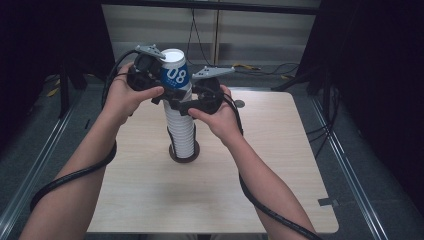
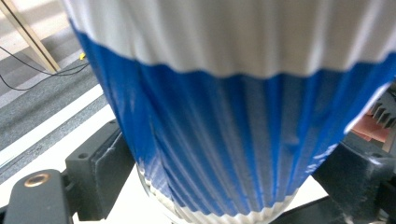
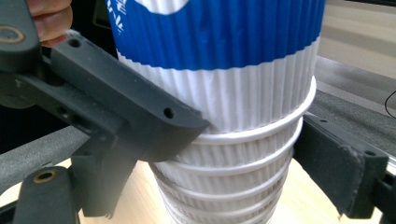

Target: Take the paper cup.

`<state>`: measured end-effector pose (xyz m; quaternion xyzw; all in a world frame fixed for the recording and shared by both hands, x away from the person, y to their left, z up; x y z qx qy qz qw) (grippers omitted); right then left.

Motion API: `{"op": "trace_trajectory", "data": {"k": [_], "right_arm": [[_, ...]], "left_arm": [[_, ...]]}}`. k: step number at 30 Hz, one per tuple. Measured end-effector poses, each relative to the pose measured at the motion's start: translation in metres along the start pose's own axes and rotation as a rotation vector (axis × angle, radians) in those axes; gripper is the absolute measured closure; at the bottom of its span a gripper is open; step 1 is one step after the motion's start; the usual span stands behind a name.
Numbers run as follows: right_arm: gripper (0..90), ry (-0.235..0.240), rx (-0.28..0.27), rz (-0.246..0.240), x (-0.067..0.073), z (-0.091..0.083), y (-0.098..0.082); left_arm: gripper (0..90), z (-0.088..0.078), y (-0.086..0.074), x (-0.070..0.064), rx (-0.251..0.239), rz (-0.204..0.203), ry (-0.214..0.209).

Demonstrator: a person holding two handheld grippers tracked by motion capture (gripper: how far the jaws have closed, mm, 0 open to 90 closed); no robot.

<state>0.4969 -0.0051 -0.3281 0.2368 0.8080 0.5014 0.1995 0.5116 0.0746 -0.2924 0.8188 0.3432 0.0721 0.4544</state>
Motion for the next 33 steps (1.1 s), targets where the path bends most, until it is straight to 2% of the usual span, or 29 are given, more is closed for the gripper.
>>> {"op": "trace_trajectory", "data": {"k": [8,13,15,19,27,33], "right_arm": [[14.3,0.001,0.002,-0.009,0.0,-0.001,0.0],[14.4,0.001,0.001,-0.012,0.0,-0.001,0.0],[14.4,0.001,0.003,-0.012,0.0,-0.001,0.0],[14.3,-0.002,0.0,-0.013,0.001,-0.001,0.0],[14.5,-0.003,0.003,-0.014,0.001,-0.003,-0.001],[14.5,-0.003,-0.002,-0.017,0.001,-0.004,-0.001]], "left_arm": [[13.3,-0.002,0.001,-0.001,0.01,-0.004,0.007],[14.5,-0.007,0.007,-0.002,-0.024,-0.023,0.001],[15.1,-0.014,0.012,-0.003,-0.035,-0.024,-0.001],[15.4,-0.016,0.012,-0.005,-0.017,-0.02,0.006],[15.6,-0.02,0.016,-0.007,-0.014,-0.014,0.011],[15.7,-0.025,0.024,-0.01,-0.037,-0.018,0.006]]}}
Point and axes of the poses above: each handheld gripper's, and its own axes: z roughly forward along the jaws, y roughly out of its top, x roughly to its left, the point moved 8 cm from there along z, roughly forward along the jaws, and after that the axes turned 11 degrees about -z, right-handed, at the moved point
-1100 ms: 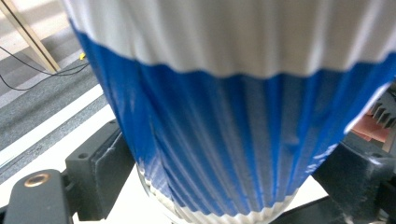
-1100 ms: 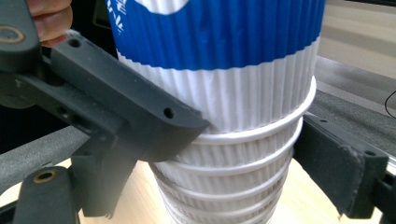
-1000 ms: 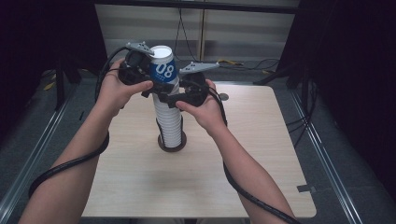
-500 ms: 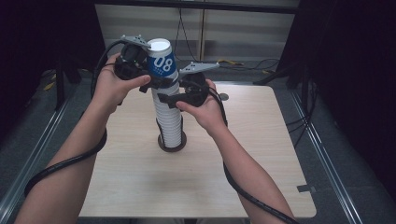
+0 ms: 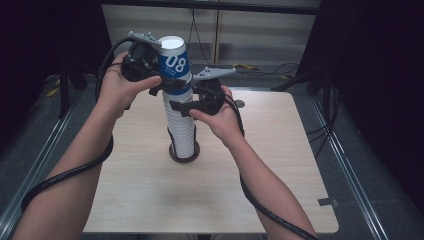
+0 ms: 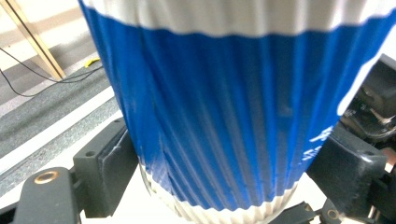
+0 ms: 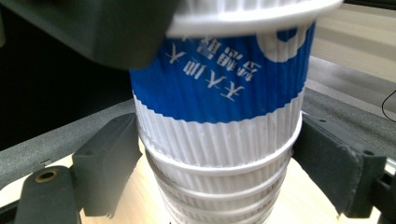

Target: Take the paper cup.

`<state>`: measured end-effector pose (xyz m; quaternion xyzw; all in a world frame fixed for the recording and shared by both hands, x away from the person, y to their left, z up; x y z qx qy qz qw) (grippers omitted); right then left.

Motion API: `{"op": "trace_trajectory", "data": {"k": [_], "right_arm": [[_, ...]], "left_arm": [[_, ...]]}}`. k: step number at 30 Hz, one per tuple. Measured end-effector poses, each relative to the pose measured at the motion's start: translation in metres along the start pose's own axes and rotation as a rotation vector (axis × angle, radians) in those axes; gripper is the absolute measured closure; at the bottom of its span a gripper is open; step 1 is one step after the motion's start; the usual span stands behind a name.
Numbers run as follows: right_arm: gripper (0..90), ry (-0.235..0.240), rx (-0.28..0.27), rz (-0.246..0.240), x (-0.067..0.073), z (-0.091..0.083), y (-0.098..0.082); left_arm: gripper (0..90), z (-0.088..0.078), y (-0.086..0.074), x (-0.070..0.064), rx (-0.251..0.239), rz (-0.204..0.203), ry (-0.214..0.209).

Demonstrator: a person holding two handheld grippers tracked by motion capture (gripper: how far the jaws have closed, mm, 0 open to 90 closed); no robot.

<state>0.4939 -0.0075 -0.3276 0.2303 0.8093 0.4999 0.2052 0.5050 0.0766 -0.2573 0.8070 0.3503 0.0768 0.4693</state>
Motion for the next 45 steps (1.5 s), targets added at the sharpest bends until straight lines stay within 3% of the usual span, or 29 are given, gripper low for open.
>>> {"op": "trace_trajectory", "data": {"k": [18,24,45], "right_arm": [[14.7,-0.005,0.0,0.001,0.0,0.0,0.0],[14.8,-0.006,0.004,0.001,0.0,-0.001,0.0],[15.2,-0.007,-0.001,-0.006,0.001,-0.002,-0.001]], "left_arm": [[15.9,-0.008,0.012,0.0,-0.011,-0.001,0.007],[15.9,-0.013,0.017,0.002,-0.023,-0.024,0.008],[15.9,-0.035,0.033,0.0,-0.025,-0.001,0.039]]}}
Point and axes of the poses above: each handheld gripper's, and its own axes: z roughly forward along the jaws, y roughly out of its top, x roughly to its left, the point moved 8 cm from there along z, roughly forward along the jaws, and after that the axes turned 11 degrees about -z, right-handed, at the moved point
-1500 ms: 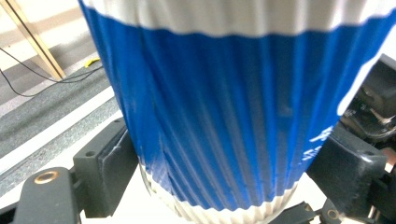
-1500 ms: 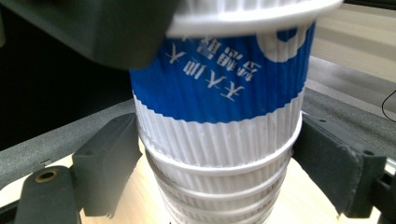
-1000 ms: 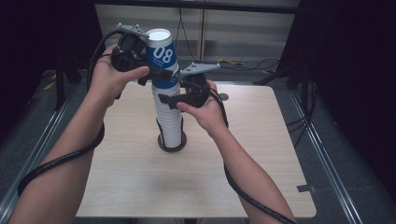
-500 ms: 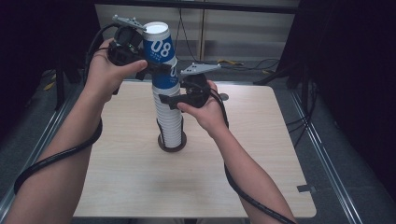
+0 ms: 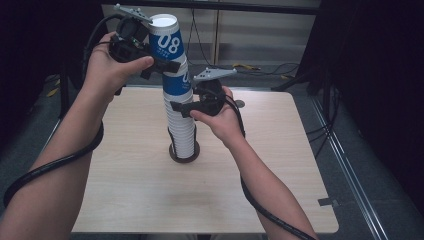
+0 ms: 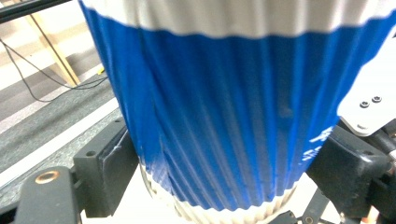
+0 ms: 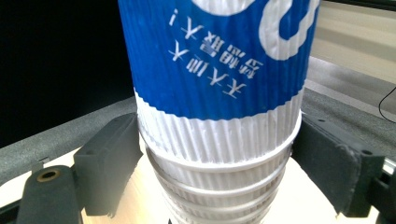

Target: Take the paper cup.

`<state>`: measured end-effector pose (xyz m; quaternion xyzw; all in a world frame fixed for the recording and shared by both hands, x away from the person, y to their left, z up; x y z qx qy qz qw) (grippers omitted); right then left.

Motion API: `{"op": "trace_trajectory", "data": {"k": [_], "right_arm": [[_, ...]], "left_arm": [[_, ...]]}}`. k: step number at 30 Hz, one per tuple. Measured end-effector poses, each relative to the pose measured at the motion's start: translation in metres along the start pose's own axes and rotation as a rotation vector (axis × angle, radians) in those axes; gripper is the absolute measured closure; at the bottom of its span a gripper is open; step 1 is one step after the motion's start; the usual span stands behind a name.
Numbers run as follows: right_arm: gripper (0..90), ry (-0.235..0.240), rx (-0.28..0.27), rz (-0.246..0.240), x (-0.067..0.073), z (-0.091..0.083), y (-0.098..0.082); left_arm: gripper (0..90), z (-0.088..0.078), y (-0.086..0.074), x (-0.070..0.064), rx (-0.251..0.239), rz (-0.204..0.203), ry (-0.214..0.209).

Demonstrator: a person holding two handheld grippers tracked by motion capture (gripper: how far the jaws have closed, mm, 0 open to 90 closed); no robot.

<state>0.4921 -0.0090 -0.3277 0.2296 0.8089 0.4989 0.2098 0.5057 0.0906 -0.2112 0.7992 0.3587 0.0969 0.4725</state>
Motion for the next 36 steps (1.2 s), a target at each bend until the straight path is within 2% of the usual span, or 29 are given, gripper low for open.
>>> {"op": "trace_trajectory", "data": {"k": [6,12,25,36], "right_arm": [[15.3,-0.003,0.002,-0.002,0.0,0.0,0.0],[15.4,-0.004,0.004,-0.005,0.0,0.0,0.0],[15.8,-0.002,0.009,-0.006,0.0,-0.002,-0.001],[16.3,0.0,0.01,-0.008,0.001,-0.003,-0.002]], "left_arm": [[15.9,-0.009,0.0,0.003,-0.008,-0.008,0.007],[16.0,-0.018,-0.006,0.01,-0.008,-0.015,0.01],[15.9,-0.04,-0.027,0.026,0.005,-0.035,0.028],[15.9,-0.045,-0.049,0.036,0.007,-0.042,0.023]]}}
Point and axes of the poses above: each handheld gripper's, and its own axes: z roughly forward along the jaws, y roughly out of its top, x roughly to its left, the point moved 8 cm from there along z, roughly forward along the jaws, and after that the axes turned 11 degrees about -z, right-handed, at the moved point
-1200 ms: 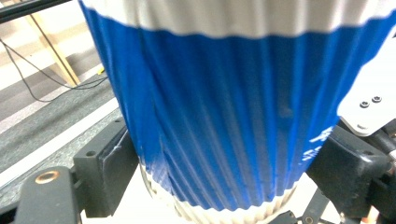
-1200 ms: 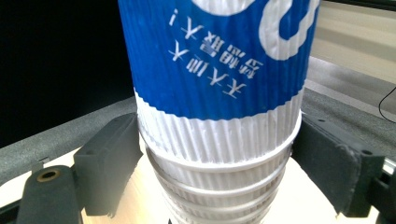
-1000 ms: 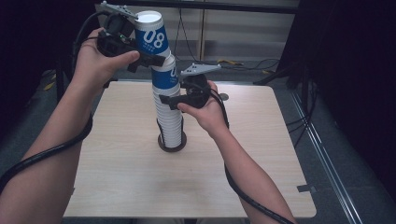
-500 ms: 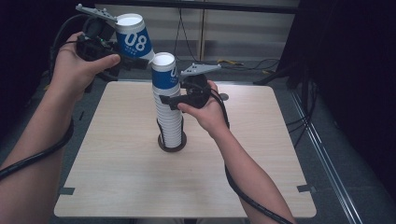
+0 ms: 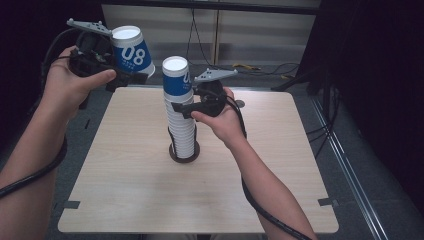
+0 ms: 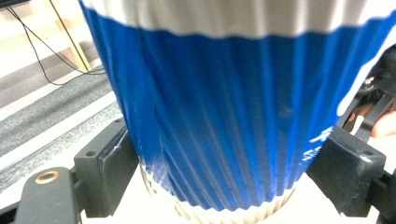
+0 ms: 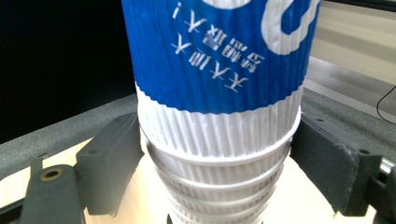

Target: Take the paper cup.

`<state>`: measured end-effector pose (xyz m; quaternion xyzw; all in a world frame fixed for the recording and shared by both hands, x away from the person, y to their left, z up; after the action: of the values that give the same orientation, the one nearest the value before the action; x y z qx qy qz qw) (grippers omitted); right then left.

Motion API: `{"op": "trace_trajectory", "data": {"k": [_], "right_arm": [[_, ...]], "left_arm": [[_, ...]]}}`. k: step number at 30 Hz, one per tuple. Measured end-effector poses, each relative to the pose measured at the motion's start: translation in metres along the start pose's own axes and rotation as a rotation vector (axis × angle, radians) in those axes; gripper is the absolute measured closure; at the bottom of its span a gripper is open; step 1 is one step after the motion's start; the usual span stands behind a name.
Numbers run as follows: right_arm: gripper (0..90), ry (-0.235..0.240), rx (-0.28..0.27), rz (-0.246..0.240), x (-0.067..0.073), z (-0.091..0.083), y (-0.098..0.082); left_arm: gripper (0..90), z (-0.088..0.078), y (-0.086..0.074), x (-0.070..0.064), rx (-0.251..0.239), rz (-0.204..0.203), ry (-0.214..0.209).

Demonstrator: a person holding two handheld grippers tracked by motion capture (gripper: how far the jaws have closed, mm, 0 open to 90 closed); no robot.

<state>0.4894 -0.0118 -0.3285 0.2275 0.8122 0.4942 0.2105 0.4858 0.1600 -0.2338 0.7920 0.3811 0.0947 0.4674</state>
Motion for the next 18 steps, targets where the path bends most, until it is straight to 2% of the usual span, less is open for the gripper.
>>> {"op": "trace_trajectory", "data": {"k": [7,12,13,18], "right_arm": [[17.7,0.003,-0.004,-0.005,0.0,-0.001,-0.002],[19.0,-0.004,0.001,0.0,-0.002,-0.002,-0.005],[18.7,-0.001,-0.003,0.014,-0.004,-0.003,-0.007],[18.8,0.002,-0.003,0.008,-0.003,-0.006,-0.01]], "left_arm": [[16.0,0.001,-0.016,0.003,-0.001,0.003,-0.009],[15.9,0.002,-0.03,0.008,-0.002,-0.009,-0.016],[16.0,0.003,-0.032,0.009,0.001,-0.011,-0.017],[16.0,0.008,-0.049,0.011,0.021,-0.01,-0.018]]}}
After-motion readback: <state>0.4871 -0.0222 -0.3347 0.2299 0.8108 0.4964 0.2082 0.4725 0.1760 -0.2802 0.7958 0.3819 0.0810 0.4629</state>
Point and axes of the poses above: each handheld gripper's, and its own axes: z roughly forward along the jaws, y roughly out of its top, x roughly to its left, the point moved 8 cm from there along z, roughly forward along the jaws, and after that the axes turned 11 degrees about -z, right-handed, at the moved point
